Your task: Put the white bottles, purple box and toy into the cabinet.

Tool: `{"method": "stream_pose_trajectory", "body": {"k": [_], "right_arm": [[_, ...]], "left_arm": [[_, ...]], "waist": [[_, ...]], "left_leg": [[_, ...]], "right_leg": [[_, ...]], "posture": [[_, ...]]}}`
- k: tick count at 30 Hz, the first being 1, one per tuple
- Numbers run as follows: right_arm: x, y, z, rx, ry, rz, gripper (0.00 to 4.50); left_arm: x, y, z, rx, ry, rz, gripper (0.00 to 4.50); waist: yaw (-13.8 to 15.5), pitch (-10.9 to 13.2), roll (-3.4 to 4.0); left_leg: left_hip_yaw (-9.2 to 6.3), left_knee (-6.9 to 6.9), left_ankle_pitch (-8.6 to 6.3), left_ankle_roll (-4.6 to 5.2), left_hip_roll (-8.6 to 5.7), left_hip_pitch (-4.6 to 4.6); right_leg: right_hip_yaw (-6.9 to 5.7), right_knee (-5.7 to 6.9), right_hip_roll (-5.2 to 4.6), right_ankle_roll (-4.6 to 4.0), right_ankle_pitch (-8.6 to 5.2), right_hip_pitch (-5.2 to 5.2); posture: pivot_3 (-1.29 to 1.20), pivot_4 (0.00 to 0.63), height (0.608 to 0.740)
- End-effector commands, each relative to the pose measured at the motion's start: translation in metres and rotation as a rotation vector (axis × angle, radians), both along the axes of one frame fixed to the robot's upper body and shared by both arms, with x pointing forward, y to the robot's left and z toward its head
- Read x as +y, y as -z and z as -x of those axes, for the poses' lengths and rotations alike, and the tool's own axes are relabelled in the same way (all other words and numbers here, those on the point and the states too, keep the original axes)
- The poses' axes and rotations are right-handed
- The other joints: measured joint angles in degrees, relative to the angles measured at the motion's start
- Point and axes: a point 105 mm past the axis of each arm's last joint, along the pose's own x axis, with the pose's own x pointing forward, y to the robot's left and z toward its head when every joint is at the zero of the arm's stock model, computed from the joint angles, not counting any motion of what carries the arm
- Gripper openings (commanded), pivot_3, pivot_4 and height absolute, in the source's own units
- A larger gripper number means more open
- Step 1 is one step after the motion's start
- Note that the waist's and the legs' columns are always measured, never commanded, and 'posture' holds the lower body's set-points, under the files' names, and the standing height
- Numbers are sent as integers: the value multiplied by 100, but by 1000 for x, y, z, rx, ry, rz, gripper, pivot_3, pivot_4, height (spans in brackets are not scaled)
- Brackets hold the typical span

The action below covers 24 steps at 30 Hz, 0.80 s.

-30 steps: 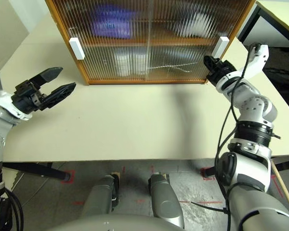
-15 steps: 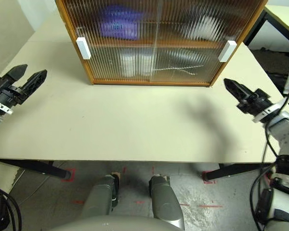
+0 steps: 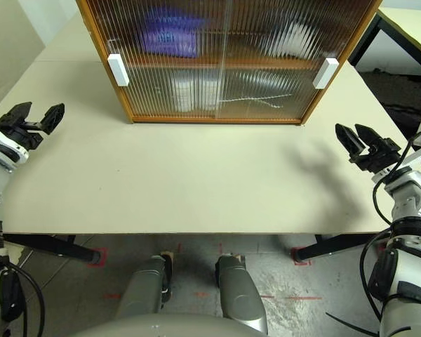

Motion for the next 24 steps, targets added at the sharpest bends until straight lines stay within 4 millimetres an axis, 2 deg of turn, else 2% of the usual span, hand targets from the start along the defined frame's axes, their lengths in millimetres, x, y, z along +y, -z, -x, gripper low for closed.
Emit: {"method": "stream_pose_trajectory", "body": {"k": [1,5,9,13,17,19,21,24], "right_arm": [[-8,-1,1,-21,42,-54,4482],[-14,-2,-9,5,119,-59,4482],[-12,2,-10,38,104,-18,4482],[-23,7,-2,49,154,-42,4482],[-26,3,5,21,134,9,4482],[-28,0,6,-13,147,-10,4482],[-27,-2,6,-30,144,-24,4482],[-23,-2,-2,25,127,37,4482]], "left_arm": [[-5,-8,-5,-24,-11,-32,4500],[-16,-9,-18,-17,8,-62,4500],[-17,-10,-22,-26,-42,-34,4500],[-10,4,-14,14,-85,7,4500],[-12,10,-8,50,-73,-34,4500],[-8,20,-1,75,-104,-18,4500],[-7,31,5,97,-124,-15,4500],[-12,28,5,48,-114,19,4500]], "waist": [[0,-11,-9],[1,-93,-13],[-3,-136,-7],[30,-145,-23],[50,-147,-22],[42,-148,-22],[37,-157,-18],[44,-174,-18]], "left_leg": [[0,-1,0,-1,0,0],[1,-1,3,-16,-1,1],[7,-1,1,-23,-4,6],[7,3,1,-23,-4,6],[14,9,1,-22,-7,9],[17,9,2,-22,-7,9],[18,9,1,-22,-6,11],[19,9,2,-22,-6,15]], "right_leg": [[0,-1,0,10,6,0],[0,-6,0,67,42,3],[11,-17,0,49,43,6],[15,-17,1,0,23,5],[27,-16,1,2,24,9],[28,-16,1,2,25,9],[31,-16,1,3,26,9],[32,-15,1,2,25,10]], "posture": [[109,49,740],[138,19,740],[181,28,740],[169,53,740],[155,42,740],[144,48,740],[146,43,740],[151,50,740]]}}
